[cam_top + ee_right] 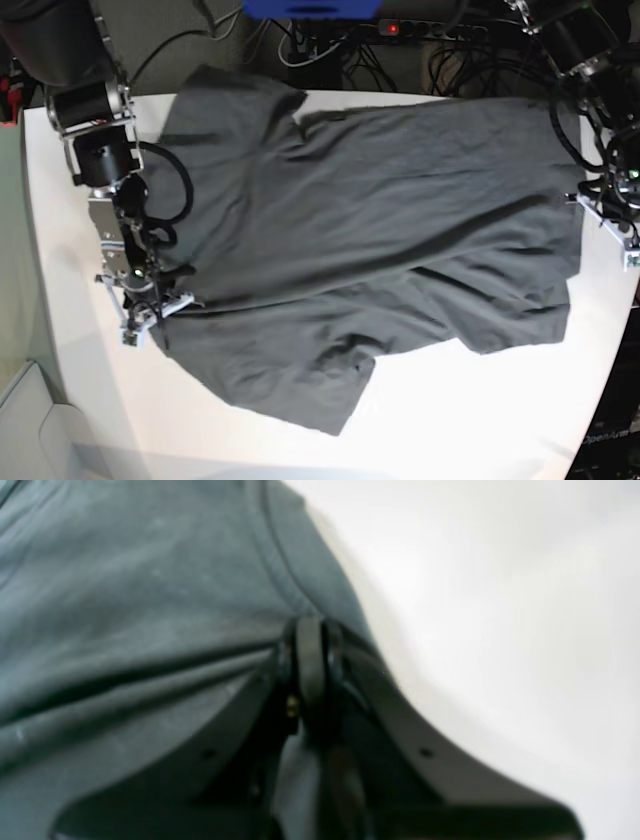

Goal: Layout the t-shirt on the table in an organized manner, then fold the t-shirt properly
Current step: 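Move the right gripper to the shirt's hem and grasp it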

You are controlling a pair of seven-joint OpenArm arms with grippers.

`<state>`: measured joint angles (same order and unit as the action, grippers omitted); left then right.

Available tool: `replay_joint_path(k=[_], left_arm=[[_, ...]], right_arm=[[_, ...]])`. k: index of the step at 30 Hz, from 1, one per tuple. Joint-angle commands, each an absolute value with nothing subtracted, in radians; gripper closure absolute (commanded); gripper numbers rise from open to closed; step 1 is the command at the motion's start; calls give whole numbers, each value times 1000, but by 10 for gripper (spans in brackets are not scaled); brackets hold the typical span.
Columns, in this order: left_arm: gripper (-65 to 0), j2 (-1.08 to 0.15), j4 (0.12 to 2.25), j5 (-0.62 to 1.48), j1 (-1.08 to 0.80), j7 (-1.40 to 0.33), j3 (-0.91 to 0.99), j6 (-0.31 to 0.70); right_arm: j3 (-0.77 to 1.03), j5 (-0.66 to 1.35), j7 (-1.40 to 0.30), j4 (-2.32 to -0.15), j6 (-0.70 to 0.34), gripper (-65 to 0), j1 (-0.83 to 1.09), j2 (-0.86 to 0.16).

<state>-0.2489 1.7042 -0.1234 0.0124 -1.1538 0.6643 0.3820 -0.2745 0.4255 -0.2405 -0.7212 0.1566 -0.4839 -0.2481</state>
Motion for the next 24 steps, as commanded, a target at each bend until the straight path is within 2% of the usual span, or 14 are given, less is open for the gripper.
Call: replay_joint_path(k=[1, 8, 14, 18, 24], left_arm=[[-4, -262, 1698, -128, 31, -1145, 667, 377], [-4, -240, 1598, -128, 61, -1073, 667, 377], [-4, -209, 1595, -128, 87, -1066, 667, 377], [-4, -186, 1604, -130, 101, -1075, 667, 377], [-4, -151, 1607, -133, 99, -1076, 670, 377]], right_arm=[[-252, 429, -294, -720, 182, 0, -487, -266], [-117, 430, -283, -751, 177, 0, -415, -272], [12, 429, -292, -1150, 182, 0, -278, -266], [-1, 427, -294, -1316, 177, 0, -269, -225], [-145, 427, -320, -1270, 168, 0, -355, -163]])
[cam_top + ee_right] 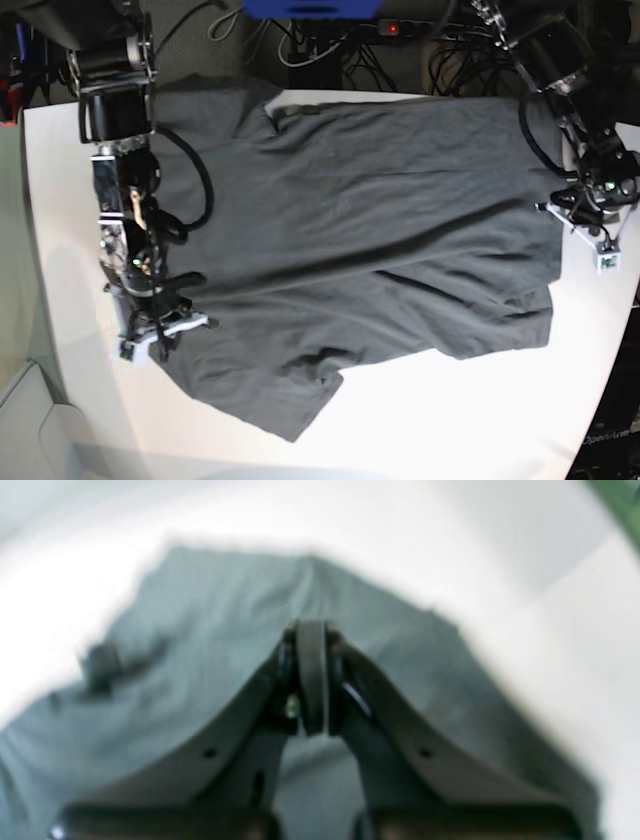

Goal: Layout the t-shirt on the table in an organized manner, then fold the t-shirt properly
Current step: 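Move the right gripper to the shirt's hem and grasp it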

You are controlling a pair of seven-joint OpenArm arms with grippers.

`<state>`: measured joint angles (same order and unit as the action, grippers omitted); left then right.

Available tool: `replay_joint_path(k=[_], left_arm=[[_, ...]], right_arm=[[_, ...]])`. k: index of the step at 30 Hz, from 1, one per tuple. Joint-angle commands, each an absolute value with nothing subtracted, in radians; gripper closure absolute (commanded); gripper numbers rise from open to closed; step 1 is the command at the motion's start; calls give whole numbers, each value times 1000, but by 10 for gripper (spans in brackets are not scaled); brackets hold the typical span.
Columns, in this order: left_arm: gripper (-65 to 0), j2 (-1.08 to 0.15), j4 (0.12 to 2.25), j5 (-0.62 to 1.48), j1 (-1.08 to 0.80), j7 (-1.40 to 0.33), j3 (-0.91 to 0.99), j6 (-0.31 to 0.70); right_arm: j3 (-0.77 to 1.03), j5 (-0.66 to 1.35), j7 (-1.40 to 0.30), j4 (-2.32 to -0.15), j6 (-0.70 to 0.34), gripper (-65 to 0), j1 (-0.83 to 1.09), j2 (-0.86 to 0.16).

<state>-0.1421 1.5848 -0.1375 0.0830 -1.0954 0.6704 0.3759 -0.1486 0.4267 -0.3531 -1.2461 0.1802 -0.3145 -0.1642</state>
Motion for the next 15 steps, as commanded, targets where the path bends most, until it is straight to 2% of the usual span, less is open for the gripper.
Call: replay_joint_path(k=[1, 8, 12, 15], left_arm=[[-4, -151, 1615, -134, 96, -1076, 671, 377], [-4, -150, 1709, -130, 35, -1084, 673, 377], [-4, -142, 1756, -130, 21, -1141, 674, 377], [-4, -136, 1797, -130, -12, -1145, 674, 377]], right_arm=[[-176, 427, -320, -1241, 153, 0, -381, -153], [-344, 427, -309, -894, 134, 0, -588, -45], [-357, 427, -252, -713, 131, 0, -680, 21], [-357, 427, -213, -588, 88, 0, -722, 56]])
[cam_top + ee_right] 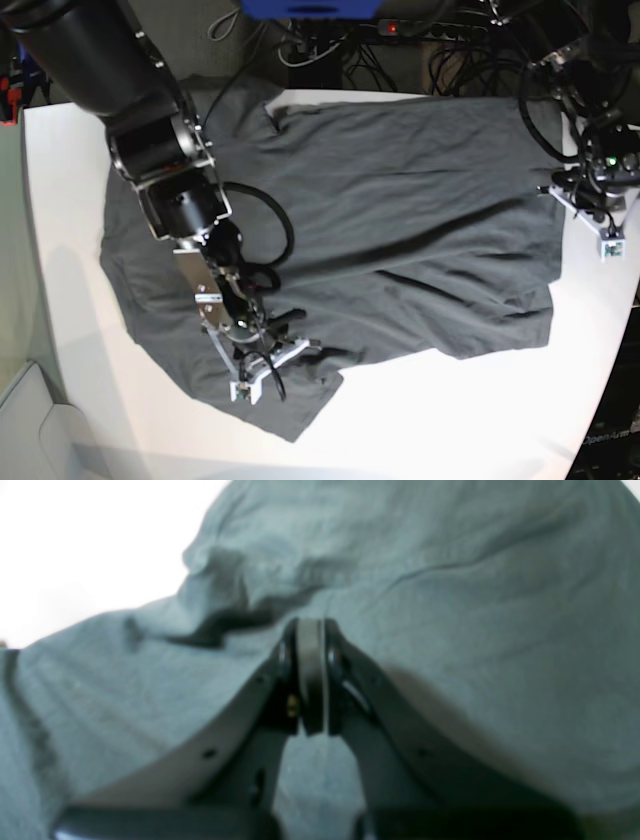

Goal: Layout the t-shirt on the table in an organized manner, then fold the t-shirt properly
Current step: 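Move the right gripper to the shirt's hem and grasp it, then regrasp the shirt's shoulder edges with both grippers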

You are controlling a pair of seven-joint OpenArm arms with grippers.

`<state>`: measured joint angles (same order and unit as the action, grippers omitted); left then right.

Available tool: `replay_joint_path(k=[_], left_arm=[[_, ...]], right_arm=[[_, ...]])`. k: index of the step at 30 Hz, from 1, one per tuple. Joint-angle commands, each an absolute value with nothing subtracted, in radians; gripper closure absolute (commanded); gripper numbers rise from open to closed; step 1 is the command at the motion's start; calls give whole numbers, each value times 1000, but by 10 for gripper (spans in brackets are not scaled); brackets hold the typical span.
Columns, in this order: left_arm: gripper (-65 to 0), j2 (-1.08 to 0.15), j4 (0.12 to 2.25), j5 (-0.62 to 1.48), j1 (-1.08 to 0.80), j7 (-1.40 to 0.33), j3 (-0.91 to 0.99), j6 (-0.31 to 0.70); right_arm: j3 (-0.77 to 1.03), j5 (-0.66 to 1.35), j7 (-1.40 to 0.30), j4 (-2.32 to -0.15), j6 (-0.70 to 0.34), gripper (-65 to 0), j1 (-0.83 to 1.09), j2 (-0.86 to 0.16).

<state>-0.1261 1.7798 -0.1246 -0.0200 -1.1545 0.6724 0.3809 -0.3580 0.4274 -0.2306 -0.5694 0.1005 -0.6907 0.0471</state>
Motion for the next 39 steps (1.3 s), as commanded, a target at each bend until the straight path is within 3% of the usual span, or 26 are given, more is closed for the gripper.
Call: replay_joint_path(k=[1, 10, 25, 30, 39], left_arm=[[-4, -136, 1810, -130, -13, -1148, 674, 377], [-4, -124, 1821, -130, -44, -1142, 676, 377], [-4, -102, 1810, -128, -19, -1139, 667, 377], [-4, -74, 1811, -128, 1, -1139, 667, 377], [-4, -38, 1781, -127, 85, -1139, 625, 377]], right_arm=[[-357, 427, -197, -547, 81, 0, -730, 65], [-357, 427, -36, -320, 79, 0, -745, 51], [-349, 432, -30, -317, 136, 0, -748, -113], [-349, 432, -47, -530, 136, 0, -694, -136], [-349, 430, -338, -1086, 137, 0, -472, -185]])
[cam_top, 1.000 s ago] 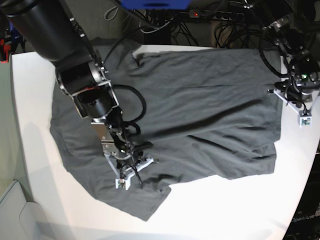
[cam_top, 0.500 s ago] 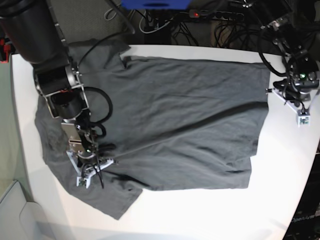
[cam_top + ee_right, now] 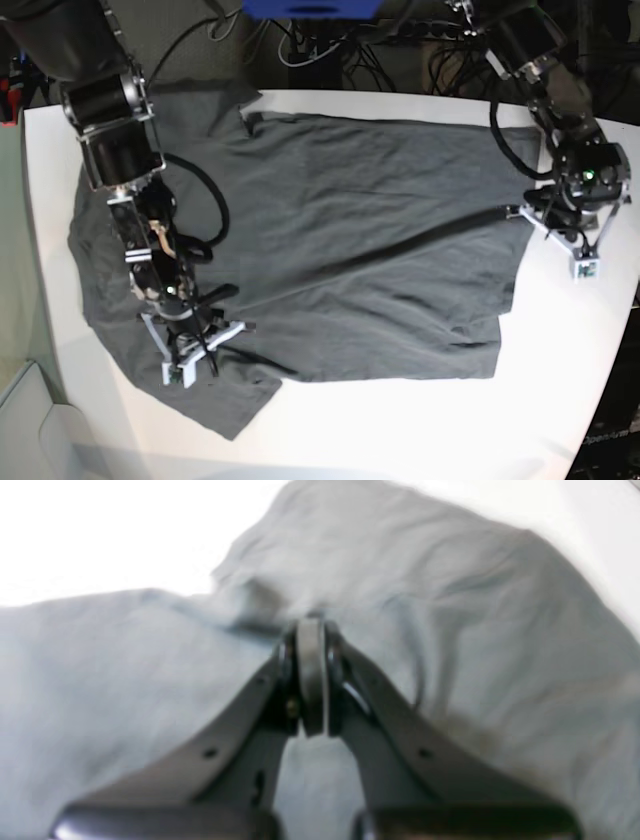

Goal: Layout the t-shirt on the table in an organized manner, then fold the t-shirt properly
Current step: 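Regrasp the shirt's shoulder edges with both grippers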

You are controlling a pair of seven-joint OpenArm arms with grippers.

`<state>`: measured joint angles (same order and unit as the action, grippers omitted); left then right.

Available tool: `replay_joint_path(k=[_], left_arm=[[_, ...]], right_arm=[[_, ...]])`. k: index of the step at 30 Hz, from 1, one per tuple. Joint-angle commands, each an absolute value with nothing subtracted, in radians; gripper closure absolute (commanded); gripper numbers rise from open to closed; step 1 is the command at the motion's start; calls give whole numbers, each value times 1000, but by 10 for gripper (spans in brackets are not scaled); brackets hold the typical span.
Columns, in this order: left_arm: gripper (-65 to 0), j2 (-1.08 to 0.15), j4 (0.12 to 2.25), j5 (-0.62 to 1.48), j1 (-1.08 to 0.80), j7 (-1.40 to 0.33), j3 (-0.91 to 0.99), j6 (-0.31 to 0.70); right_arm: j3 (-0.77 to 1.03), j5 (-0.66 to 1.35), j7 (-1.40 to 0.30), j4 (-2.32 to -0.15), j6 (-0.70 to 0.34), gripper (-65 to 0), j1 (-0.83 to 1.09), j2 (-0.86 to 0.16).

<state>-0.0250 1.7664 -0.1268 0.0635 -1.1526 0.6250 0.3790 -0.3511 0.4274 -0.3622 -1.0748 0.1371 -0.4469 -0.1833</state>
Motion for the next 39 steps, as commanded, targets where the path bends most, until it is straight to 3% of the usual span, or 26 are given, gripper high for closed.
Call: replay_joint_path(k=[1, 8, 16, 22, 31, 39], left_arm=[[-4, -38, 1770, -127, 108, -1139, 618, 377], [-4, -45, 1544, -136, 352, -1118, 591, 367], [-4, -79, 1096, -136, 509, -897, 588, 366], [-4, -104, 880, -137, 521, -733, 588, 364], [-4, -236, 661, -136, 516, -567, 588, 363], [-4, -297, 650, -133, 522, -539, 590, 363]], right_arm=[[-349, 430, -357, -1127, 137, 0, -437, -191], [-305, 427, -378, -1353, 137, 0, -206, -222], [-216, 427, -380, -1472, 137, 0, -96, -245], [-214, 427, -380, -1489, 137, 0, -71, -263], [-214, 427, -380, -1489, 137, 0, -74, -266], [-216, 427, -380, -1489, 137, 0, -81, -266]])
